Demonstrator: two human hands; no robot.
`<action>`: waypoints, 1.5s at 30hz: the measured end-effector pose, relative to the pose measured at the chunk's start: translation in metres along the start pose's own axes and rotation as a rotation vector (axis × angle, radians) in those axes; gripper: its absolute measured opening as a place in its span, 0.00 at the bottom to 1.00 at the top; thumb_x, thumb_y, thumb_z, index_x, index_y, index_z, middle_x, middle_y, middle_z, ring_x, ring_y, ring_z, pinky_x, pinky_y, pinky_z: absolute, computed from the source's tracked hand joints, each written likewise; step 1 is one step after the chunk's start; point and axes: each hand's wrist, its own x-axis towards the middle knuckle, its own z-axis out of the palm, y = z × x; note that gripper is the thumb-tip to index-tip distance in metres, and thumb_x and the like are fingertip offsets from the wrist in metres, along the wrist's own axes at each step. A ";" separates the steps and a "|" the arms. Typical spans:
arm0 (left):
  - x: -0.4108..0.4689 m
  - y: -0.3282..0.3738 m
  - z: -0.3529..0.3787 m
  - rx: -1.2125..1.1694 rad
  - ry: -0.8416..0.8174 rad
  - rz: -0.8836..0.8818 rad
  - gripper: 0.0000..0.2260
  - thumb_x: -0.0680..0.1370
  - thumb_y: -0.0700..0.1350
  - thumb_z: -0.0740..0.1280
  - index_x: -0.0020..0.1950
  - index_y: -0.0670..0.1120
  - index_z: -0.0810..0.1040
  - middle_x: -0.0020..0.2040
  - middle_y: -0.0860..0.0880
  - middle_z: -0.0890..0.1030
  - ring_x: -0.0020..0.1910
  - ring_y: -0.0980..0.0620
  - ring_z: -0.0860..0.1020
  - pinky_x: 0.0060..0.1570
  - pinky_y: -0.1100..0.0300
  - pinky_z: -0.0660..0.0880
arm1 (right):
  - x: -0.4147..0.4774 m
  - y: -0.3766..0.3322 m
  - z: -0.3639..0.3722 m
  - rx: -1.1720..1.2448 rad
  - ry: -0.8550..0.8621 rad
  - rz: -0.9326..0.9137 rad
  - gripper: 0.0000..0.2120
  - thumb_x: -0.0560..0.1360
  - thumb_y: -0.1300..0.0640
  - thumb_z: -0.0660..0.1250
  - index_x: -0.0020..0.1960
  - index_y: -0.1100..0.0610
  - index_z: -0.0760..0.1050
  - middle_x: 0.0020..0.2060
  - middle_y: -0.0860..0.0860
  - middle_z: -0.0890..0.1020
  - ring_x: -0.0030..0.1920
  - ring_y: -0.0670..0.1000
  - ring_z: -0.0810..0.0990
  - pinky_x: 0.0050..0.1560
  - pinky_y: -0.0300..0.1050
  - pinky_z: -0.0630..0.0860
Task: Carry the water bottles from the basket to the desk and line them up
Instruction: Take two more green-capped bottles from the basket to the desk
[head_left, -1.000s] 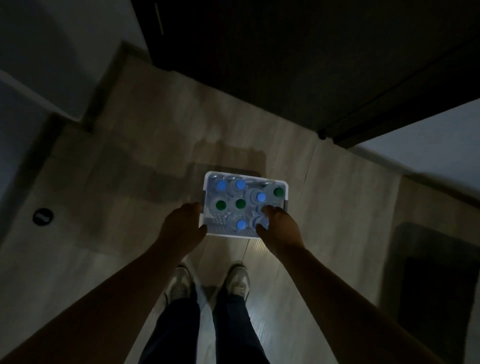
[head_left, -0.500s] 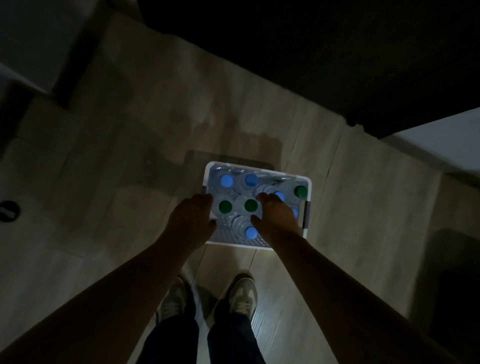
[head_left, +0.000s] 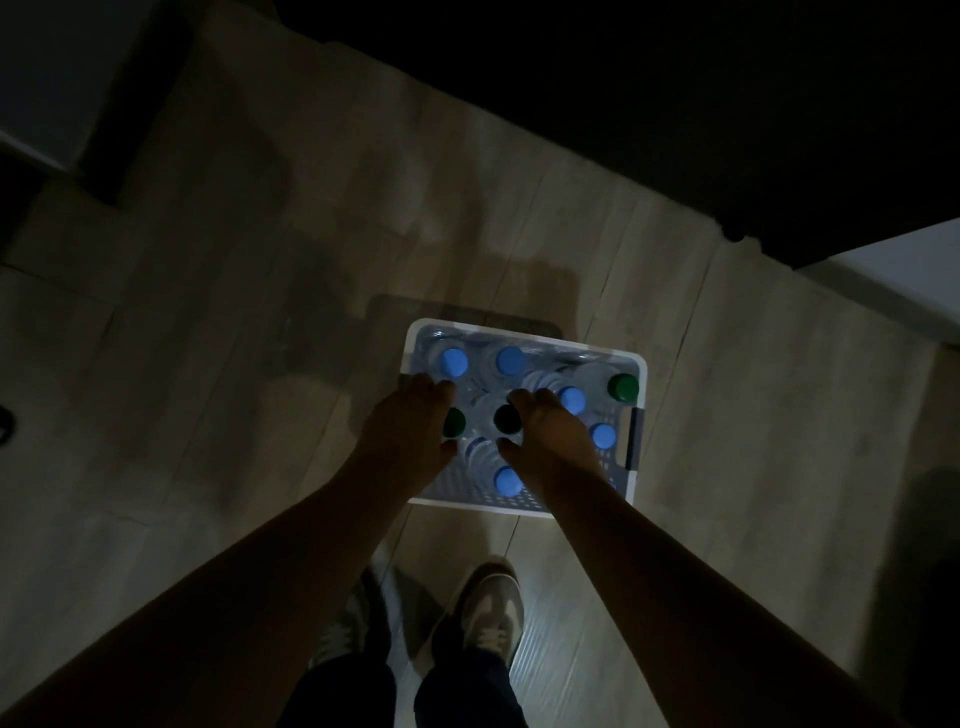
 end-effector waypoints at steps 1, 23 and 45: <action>0.001 0.000 0.003 0.003 -0.004 0.003 0.24 0.75 0.49 0.69 0.68 0.45 0.67 0.64 0.45 0.72 0.63 0.48 0.73 0.62 0.54 0.73 | 0.001 0.001 0.002 0.001 0.003 -0.009 0.24 0.74 0.52 0.69 0.68 0.55 0.67 0.60 0.55 0.73 0.58 0.55 0.76 0.56 0.46 0.74; -0.014 0.002 0.003 -0.184 0.075 -0.072 0.15 0.70 0.41 0.73 0.53 0.41 0.73 0.54 0.44 0.74 0.47 0.51 0.73 0.47 0.62 0.71 | -0.015 0.003 -0.012 0.099 0.088 0.013 0.19 0.71 0.54 0.72 0.58 0.54 0.69 0.52 0.51 0.78 0.52 0.51 0.79 0.50 0.43 0.75; -0.196 0.095 -0.217 -0.254 0.424 0.156 0.18 0.59 0.36 0.77 0.36 0.46 0.68 0.34 0.52 0.69 0.32 0.57 0.66 0.33 0.72 0.58 | -0.225 -0.099 -0.240 0.100 0.380 -0.085 0.13 0.67 0.49 0.74 0.47 0.53 0.75 0.38 0.43 0.76 0.34 0.42 0.72 0.34 0.34 0.66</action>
